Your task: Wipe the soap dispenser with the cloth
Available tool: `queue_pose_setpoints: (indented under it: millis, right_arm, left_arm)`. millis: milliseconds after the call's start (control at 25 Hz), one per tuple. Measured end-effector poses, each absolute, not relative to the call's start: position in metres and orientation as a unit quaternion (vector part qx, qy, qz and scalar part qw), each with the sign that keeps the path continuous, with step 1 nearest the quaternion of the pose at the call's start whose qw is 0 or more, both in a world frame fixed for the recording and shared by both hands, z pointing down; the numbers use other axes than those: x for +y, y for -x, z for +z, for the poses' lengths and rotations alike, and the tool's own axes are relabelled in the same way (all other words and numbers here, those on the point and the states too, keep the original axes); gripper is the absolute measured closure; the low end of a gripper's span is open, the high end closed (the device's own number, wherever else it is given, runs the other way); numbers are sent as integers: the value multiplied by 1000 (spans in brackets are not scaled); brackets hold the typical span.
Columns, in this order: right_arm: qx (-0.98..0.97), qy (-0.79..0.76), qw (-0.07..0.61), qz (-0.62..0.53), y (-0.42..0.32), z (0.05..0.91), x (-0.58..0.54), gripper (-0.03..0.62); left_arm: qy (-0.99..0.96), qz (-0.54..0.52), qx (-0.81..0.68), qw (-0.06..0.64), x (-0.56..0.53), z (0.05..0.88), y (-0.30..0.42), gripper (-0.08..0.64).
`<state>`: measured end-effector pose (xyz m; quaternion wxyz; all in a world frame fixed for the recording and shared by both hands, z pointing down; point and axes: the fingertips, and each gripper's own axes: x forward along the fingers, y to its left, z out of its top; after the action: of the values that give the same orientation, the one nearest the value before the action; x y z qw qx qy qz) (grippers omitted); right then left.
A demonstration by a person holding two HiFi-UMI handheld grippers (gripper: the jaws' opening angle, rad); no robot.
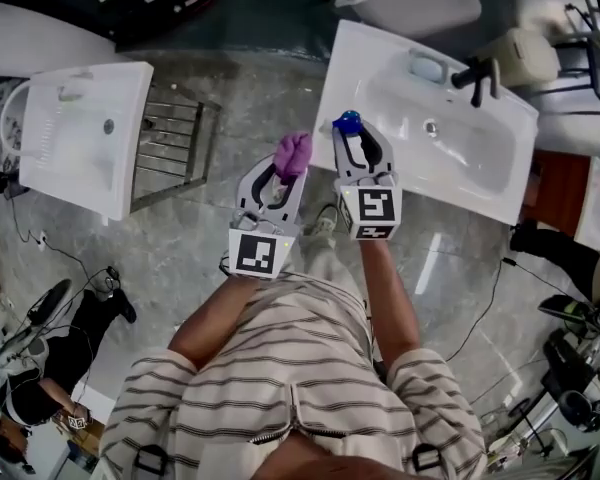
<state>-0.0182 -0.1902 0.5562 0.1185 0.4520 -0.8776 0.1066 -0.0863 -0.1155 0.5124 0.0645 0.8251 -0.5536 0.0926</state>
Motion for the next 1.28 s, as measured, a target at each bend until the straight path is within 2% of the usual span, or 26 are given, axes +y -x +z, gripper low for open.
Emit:
queue_pose_setpoints:
  millis: [800, 1280]
  right_arm:
    - [-884, -452, 81, 87, 13, 432, -158, 460]
    - [-885, -451, 73, 87, 16, 411, -151, 460]
  left_arm:
    - [-865, 79, -492, 53, -97, 467, 68, 442]
    - [-876, 72, -477, 29, -99, 449, 61, 442]
